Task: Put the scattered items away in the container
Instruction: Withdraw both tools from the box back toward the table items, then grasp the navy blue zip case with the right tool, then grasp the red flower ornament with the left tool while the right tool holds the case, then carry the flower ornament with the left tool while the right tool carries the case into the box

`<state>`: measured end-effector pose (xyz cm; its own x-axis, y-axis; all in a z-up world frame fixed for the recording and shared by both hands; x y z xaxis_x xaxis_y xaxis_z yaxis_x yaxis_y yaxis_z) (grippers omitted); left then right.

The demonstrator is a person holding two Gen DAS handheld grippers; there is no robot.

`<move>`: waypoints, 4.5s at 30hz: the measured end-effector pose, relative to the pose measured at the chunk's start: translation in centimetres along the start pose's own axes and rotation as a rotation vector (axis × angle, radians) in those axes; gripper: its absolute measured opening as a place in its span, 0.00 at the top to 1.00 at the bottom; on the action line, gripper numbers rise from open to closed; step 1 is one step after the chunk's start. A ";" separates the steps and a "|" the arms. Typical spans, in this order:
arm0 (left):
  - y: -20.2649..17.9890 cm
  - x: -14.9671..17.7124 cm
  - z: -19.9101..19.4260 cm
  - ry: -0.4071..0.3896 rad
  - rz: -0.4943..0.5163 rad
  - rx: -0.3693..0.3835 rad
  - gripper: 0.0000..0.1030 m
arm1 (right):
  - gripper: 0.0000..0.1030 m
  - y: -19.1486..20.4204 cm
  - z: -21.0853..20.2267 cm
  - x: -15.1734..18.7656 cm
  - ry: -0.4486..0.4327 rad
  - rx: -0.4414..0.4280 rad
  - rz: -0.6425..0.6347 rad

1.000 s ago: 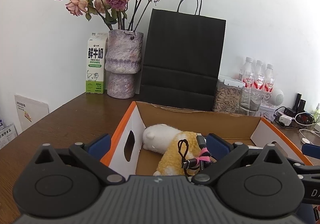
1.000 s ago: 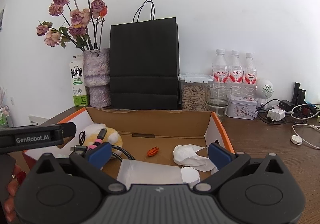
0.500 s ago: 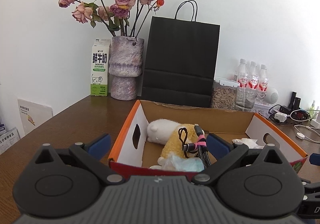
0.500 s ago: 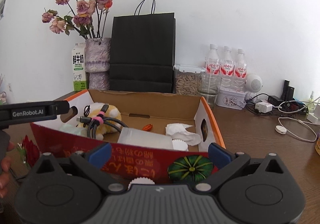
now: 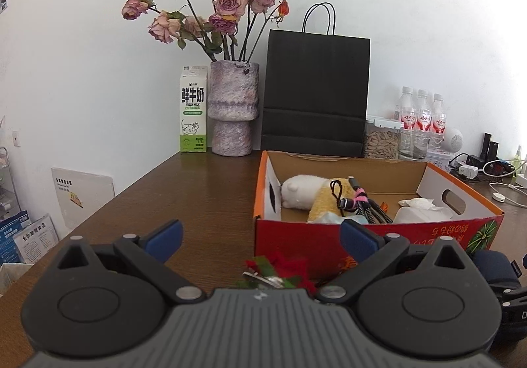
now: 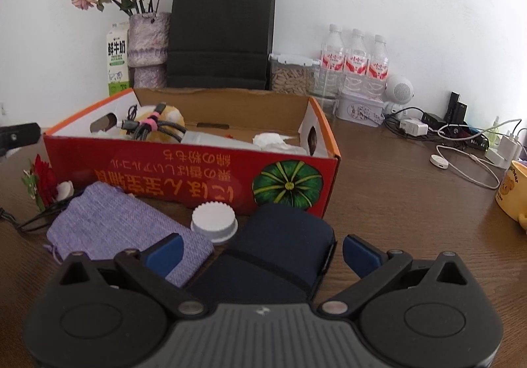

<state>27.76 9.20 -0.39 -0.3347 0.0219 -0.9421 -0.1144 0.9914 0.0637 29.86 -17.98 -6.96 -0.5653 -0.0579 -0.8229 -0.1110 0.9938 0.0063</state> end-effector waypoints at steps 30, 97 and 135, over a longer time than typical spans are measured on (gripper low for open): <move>4.0 3.6 -3.3 0.111 -0.012 -0.045 0.00 | 0.23 -2.3 0.0 1.5 0.091 -0.131 0.040; -0.1 3.9 3.9 0.212 -0.180 0.114 0.59 | 0.40 -1.5 -2.0 0.9 -0.090 -0.047 0.040; -7.7 -7.0 3.8 -0.077 -0.084 0.171 0.60 | 0.40 1.1 -0.2 -9.7 -0.332 -0.156 0.098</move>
<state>34.55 1.86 4.46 -0.2579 -0.0585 -0.9644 0.0238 0.9975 -0.0668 35.09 -16.36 1.17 -0.2867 0.0961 -0.9532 -0.2066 0.9653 0.1595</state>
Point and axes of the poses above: each gripper's, at about its wrist camera, not at the fingertips, and z roughly the way its jaws point, y to its left, x to its underside, the point moved 6 cm from there along z, roughly the way its jaws point, and after that the axes turned 6 degrees about z, right-handed, at the moved point
